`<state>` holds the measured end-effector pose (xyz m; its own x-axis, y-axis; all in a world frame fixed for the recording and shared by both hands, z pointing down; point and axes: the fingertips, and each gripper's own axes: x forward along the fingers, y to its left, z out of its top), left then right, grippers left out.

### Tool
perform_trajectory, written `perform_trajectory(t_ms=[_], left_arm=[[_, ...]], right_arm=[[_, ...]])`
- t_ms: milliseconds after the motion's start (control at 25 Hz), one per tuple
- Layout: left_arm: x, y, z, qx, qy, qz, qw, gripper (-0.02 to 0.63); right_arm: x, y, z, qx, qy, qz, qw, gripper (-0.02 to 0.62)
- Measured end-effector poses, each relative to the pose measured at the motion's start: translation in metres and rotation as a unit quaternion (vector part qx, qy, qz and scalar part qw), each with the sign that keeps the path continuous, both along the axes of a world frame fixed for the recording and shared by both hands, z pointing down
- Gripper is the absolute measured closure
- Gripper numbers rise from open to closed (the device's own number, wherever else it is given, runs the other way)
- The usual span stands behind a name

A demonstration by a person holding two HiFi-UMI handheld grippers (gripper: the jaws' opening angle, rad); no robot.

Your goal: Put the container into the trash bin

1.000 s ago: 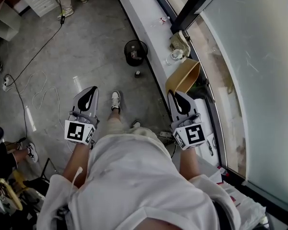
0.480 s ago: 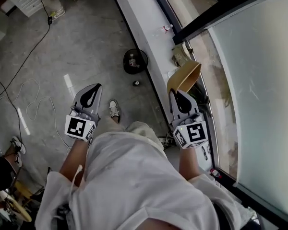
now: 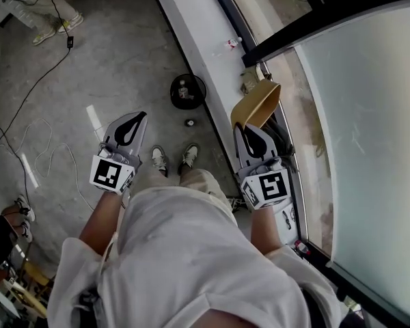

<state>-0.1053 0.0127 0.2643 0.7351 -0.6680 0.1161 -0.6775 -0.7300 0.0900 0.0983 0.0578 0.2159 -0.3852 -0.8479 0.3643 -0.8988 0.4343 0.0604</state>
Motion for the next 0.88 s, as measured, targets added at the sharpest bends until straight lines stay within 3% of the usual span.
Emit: perform_trajectory(t_ms=[280,600,880], left_arm=[[0.027,-0.013,-0.008,-0.002,-0.026,-0.009,0.9996,0.589],[0.037,-0.051,0.004,0.006,-0.045,-0.027,0.9986,0.591],[0.051,-0.058,0.066,-0.051,-0.054,-0.011,0.9972,0.59]], right_arm=[[0.024,-0.033,0.01,-0.005,-0.001,-0.029,1.0,0.578],[0.043,-0.062,0.057,-0.04,0.01,-0.043,0.998,0.578],[0.036,-0.077,0.141,-0.098,0.045,-0.088,0.99,0.578]])
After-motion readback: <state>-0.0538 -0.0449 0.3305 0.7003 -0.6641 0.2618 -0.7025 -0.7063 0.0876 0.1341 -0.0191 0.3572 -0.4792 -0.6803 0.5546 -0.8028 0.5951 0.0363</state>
